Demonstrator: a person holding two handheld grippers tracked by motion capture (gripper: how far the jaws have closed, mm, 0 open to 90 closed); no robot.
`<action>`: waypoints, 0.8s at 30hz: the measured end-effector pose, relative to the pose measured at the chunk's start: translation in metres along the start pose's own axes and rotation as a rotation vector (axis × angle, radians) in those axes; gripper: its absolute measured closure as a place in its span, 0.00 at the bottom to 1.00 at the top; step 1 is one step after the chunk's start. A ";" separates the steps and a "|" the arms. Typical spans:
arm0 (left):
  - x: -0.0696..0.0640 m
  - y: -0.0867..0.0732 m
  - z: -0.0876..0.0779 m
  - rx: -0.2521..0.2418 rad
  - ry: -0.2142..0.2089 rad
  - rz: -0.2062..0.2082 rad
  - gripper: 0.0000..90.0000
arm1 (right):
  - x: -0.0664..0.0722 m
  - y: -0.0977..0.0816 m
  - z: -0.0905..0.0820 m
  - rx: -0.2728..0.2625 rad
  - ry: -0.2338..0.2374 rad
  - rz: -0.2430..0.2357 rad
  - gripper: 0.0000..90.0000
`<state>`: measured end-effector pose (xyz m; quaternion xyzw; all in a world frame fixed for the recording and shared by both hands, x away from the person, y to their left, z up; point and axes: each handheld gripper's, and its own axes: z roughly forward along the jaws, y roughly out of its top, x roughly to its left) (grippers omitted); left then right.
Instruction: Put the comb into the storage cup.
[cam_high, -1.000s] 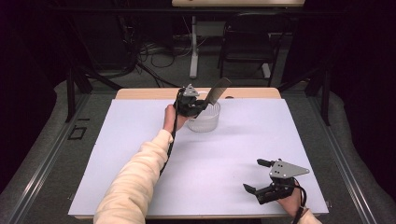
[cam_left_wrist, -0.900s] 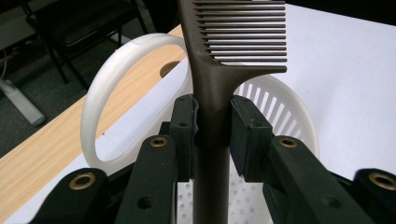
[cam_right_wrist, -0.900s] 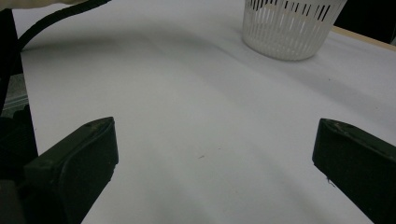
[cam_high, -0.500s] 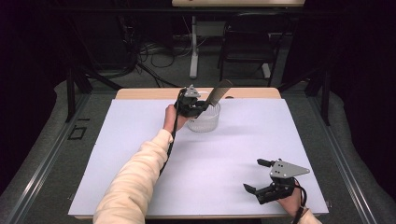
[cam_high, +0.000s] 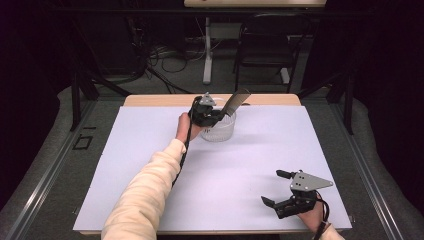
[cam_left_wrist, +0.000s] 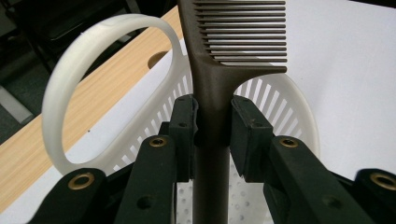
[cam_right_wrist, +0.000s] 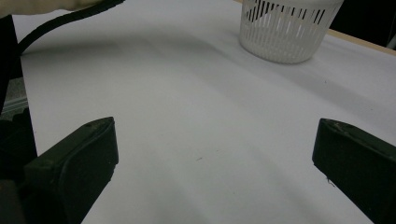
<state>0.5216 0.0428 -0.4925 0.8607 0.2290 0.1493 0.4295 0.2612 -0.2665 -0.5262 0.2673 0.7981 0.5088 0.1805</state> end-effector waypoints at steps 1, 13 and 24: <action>0.000 0.000 0.000 0.002 0.001 0.001 0.80 | 0.000 0.000 0.000 0.001 0.002 -0.002 0.00; 0.000 -0.002 0.005 0.034 -0.016 0.012 0.78 | 0.000 0.000 -0.001 -0.012 -0.006 -0.005 0.00; -0.001 0.007 -0.015 0.025 -0.056 0.028 0.49 | 0.001 0.000 -0.001 -0.018 -0.007 -0.007 0.00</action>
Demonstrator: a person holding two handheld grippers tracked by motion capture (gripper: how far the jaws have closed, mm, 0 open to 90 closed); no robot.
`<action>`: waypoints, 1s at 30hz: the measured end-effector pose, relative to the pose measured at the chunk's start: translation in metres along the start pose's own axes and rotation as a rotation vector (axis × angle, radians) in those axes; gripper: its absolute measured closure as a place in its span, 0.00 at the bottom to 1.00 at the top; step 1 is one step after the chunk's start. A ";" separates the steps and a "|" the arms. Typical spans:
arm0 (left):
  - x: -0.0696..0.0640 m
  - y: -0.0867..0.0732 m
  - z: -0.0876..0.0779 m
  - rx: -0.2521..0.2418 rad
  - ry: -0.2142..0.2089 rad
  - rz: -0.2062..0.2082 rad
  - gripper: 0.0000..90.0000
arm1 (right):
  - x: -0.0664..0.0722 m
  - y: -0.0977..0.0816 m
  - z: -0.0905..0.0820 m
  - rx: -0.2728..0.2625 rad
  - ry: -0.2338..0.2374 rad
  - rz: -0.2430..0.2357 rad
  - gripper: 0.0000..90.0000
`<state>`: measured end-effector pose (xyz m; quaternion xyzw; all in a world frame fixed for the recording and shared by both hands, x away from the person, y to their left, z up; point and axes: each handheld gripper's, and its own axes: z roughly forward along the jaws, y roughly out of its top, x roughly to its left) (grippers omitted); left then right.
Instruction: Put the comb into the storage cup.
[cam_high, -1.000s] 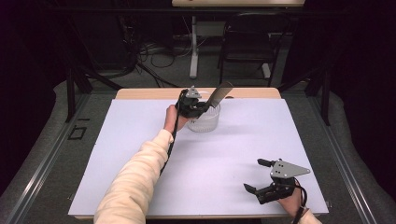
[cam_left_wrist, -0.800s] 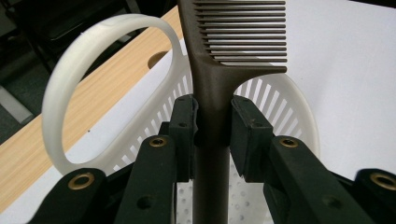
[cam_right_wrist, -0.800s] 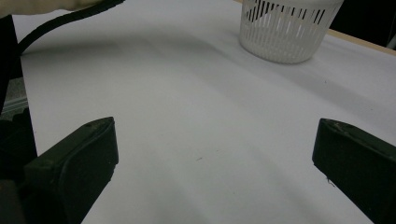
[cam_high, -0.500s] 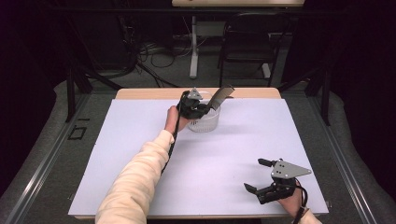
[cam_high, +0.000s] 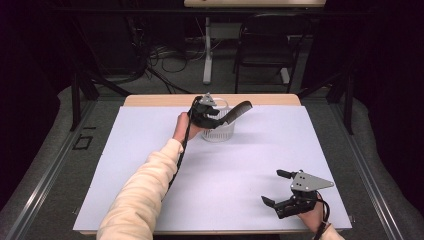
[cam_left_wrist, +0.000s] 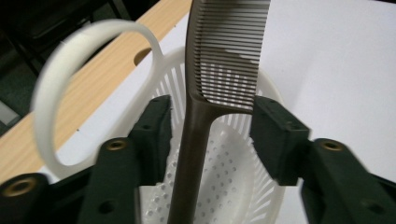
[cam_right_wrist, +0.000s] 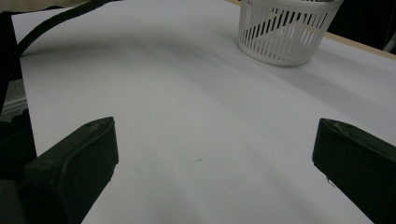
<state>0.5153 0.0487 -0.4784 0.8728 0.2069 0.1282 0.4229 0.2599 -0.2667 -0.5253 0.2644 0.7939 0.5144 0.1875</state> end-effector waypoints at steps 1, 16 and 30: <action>0.000 0.000 -0.002 -0.005 0.002 -0.012 0.46 | 0.000 0.000 -0.001 0.003 0.002 -0.001 0.00; 0.002 -0.001 -0.016 0.008 -0.021 -0.015 0.17 | -0.001 -0.001 0.000 0.015 -0.004 0.008 0.00; -0.004 0.005 -0.026 0.071 -0.024 0.031 0.02 | 0.000 -0.001 0.001 0.021 0.004 0.007 0.00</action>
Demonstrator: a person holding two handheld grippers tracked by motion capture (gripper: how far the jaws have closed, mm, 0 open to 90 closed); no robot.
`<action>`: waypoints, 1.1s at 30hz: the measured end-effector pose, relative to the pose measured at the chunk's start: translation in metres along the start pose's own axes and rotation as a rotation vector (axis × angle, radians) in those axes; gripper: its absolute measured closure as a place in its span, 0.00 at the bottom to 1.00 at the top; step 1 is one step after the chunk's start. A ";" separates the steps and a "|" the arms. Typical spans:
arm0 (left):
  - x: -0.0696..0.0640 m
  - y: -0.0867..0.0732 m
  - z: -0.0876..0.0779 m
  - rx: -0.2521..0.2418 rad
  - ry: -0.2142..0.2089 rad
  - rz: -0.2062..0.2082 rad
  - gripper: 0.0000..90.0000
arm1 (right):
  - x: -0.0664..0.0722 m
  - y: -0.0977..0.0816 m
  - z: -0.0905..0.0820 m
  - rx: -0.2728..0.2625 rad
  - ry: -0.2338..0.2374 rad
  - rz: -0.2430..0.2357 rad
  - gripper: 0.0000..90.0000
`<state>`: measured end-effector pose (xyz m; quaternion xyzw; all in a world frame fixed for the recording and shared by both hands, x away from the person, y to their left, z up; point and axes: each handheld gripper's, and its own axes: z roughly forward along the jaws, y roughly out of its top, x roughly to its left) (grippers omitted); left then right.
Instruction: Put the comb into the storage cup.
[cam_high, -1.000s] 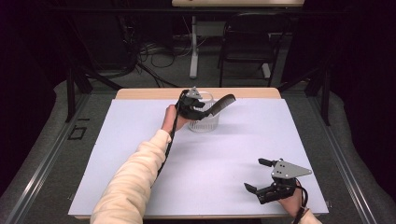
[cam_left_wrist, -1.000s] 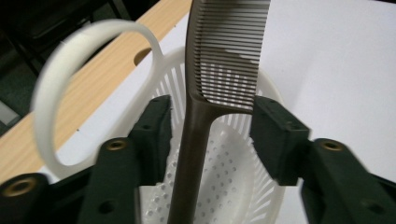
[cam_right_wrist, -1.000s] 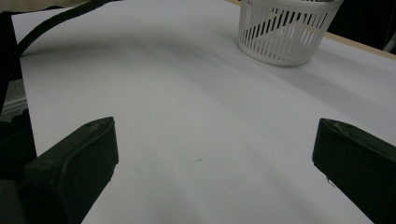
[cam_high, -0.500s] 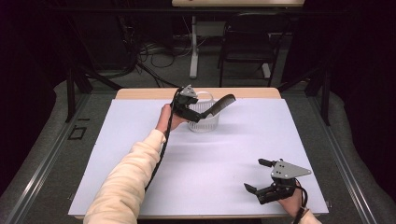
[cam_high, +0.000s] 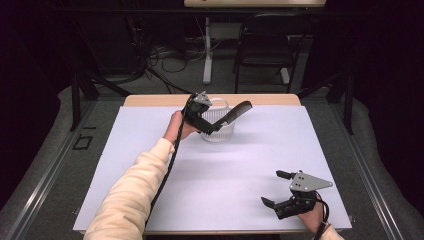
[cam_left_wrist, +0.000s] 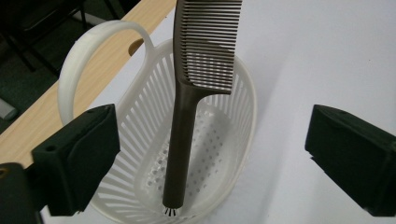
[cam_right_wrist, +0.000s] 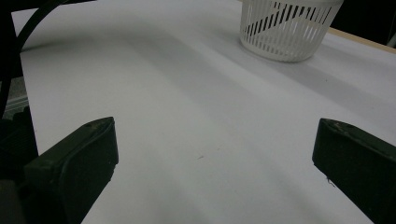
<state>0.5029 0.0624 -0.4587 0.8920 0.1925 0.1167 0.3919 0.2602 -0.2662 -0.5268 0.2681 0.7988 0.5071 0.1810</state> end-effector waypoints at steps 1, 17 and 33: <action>0.000 0.000 0.000 -0.002 0.001 -0.005 0.02 | 0.000 0.000 0.000 0.000 -0.001 0.000 0.00; -0.002 -0.008 -0.033 -0.001 0.020 -0.014 0.00 | 0.000 0.000 0.002 0.001 0.003 0.008 0.00; -0.002 -0.034 -0.064 0.045 0.061 -0.067 0.00 | -0.001 0.000 0.003 0.008 0.005 0.011 0.00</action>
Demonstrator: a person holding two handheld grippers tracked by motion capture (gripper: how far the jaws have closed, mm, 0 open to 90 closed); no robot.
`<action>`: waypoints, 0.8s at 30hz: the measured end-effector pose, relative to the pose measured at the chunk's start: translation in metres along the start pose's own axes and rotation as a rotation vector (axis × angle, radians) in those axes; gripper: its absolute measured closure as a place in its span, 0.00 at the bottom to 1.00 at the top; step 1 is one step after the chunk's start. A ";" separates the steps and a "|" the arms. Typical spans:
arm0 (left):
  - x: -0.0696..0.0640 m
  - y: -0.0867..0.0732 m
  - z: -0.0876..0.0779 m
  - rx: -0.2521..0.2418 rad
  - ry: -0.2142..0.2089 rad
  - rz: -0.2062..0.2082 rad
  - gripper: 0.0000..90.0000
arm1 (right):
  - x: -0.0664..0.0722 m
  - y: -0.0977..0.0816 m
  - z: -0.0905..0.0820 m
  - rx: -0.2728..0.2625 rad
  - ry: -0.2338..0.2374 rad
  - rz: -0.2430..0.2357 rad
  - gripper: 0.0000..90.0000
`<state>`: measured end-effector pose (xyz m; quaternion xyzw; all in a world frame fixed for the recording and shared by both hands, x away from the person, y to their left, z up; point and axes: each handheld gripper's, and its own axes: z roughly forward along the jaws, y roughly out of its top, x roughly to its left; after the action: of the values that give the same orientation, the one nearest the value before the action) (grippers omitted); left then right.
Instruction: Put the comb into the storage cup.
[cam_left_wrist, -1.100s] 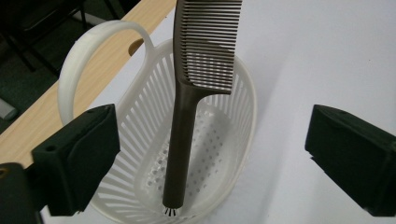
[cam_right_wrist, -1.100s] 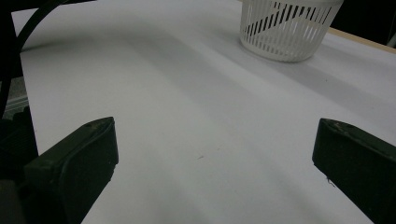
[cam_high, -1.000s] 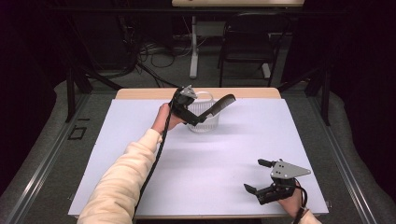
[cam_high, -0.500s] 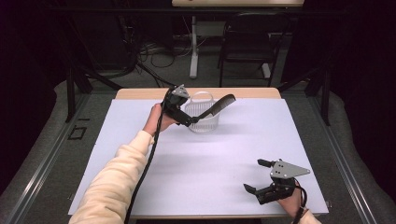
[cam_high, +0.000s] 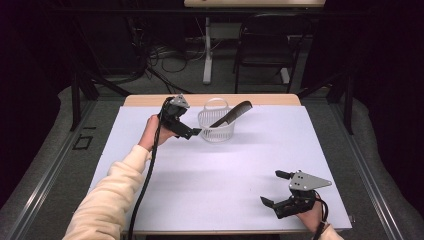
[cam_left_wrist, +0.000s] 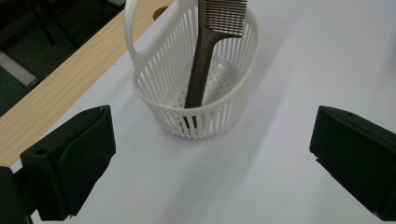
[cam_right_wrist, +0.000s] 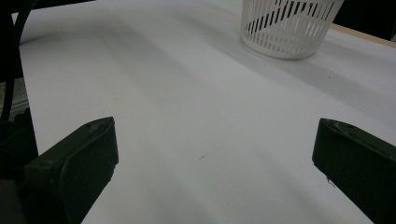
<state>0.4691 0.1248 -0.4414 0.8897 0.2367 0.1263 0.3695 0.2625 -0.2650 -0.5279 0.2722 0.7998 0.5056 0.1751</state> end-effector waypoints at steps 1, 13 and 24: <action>0.000 -0.001 -0.001 0.000 0.003 -0.003 0.00 | 0.000 0.000 0.000 0.000 0.000 -0.001 0.00; -0.007 -0.023 -0.010 0.022 0.011 -0.046 0.00 | -0.001 0.000 0.000 -0.010 0.012 0.021 0.00; -0.017 -0.044 -0.012 0.051 -0.002 -0.084 0.00 | -0.001 0.000 0.000 -0.001 0.006 0.017 0.00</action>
<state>0.4349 0.1504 -0.4655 0.8881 0.2766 0.1040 0.3520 0.2632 -0.2657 -0.5278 0.2771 0.7977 0.5084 0.1685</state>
